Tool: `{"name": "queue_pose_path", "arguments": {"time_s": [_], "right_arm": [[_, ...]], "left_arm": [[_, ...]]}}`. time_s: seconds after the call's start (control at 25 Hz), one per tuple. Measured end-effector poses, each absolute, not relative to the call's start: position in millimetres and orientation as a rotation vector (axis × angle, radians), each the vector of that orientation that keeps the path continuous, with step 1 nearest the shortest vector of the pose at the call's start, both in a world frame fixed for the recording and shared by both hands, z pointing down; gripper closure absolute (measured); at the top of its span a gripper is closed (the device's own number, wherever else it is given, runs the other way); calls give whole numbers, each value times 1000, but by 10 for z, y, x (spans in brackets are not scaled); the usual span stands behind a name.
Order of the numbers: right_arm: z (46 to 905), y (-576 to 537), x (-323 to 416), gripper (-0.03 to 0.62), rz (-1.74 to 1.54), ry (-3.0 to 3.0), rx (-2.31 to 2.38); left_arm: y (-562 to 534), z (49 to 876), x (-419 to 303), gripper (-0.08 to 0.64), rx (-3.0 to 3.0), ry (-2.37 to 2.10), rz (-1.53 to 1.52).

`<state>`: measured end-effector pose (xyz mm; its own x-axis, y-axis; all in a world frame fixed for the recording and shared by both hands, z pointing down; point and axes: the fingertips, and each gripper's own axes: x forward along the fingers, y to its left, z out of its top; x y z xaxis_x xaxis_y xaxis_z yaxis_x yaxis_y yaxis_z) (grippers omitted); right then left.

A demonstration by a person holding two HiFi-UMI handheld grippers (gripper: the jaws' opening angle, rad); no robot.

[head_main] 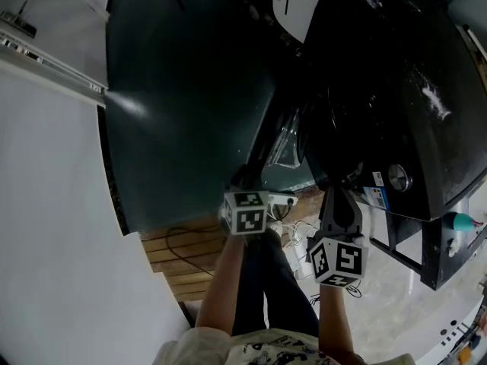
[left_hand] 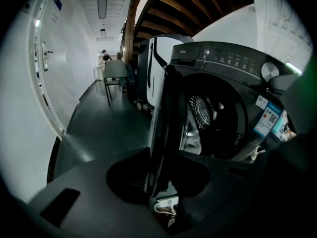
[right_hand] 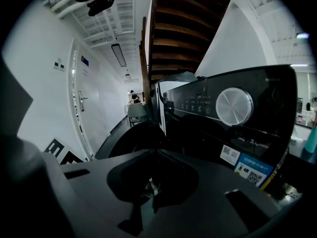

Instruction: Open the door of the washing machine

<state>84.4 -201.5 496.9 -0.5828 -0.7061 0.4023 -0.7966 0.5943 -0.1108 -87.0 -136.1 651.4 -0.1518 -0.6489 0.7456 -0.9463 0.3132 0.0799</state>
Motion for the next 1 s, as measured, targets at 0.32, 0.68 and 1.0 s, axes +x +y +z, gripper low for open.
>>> {"name": "queue_pose_path", "arguments": {"time_s": [0.32, 0.68, 1.0], "right_arm": [[4909, -2044, 533, 574, 392, -2540, 1167], [4788, -2225, 228, 573, 365, -2552, 1170], [4787, -2247, -130, 572, 342, -2541, 1178]], "left_arm": [[-1289, 6495, -1202, 468, 1356, -1923, 563], [-1270, 6496, -1494, 466, 1346, -1919, 573], [-1262, 6503, -1878, 464, 1392, -1906, 586]]}}
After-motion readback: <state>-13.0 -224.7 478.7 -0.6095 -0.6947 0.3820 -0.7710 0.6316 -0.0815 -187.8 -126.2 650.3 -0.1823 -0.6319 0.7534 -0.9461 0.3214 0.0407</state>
